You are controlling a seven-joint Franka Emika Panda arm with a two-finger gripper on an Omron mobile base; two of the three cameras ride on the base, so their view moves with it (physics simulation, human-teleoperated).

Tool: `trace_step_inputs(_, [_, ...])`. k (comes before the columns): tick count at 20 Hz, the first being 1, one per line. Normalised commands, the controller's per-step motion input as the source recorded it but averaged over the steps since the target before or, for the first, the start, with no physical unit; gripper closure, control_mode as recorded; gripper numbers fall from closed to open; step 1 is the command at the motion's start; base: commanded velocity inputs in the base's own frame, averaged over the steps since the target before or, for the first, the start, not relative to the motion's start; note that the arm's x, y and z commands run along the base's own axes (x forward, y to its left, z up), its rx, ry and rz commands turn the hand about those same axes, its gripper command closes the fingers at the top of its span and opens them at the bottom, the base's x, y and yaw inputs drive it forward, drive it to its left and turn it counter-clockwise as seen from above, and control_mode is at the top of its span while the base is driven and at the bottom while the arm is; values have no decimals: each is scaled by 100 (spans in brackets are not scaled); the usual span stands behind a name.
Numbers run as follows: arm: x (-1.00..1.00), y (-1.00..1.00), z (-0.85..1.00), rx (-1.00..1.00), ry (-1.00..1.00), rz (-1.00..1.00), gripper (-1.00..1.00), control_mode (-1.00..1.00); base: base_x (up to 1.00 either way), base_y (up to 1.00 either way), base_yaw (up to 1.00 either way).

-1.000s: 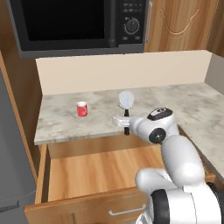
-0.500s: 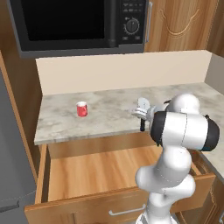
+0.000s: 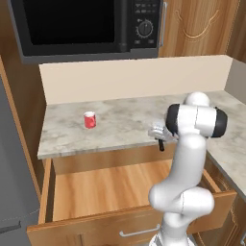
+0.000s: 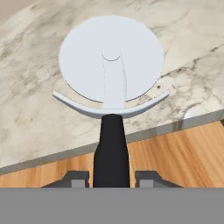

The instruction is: Pick the pizza cutter from the drawer and place it on the counter.

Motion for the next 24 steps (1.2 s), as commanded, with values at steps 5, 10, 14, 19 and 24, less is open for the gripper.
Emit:
trace_step_inputs(5, [100, 0, 100, 10, 14, -1, 100, -100, 0, 0, 0])
trace_step_inputs(10, [100, 0, 100, 10, 11, 0, 100, -100, 0, 0, 0])
trace_step_inputs(14, [100, 0, 100, 9, 20, 0, 100, -100, 0, 0, 0])
trace_step_inputs(19, [100, 0, 98, 7, 28, 0, 100, -100, 0, 0, 0])
trace_step_inputs(24, [100, 0, 84, 2, 30, 0, -100, -100, 0, 0, 0])
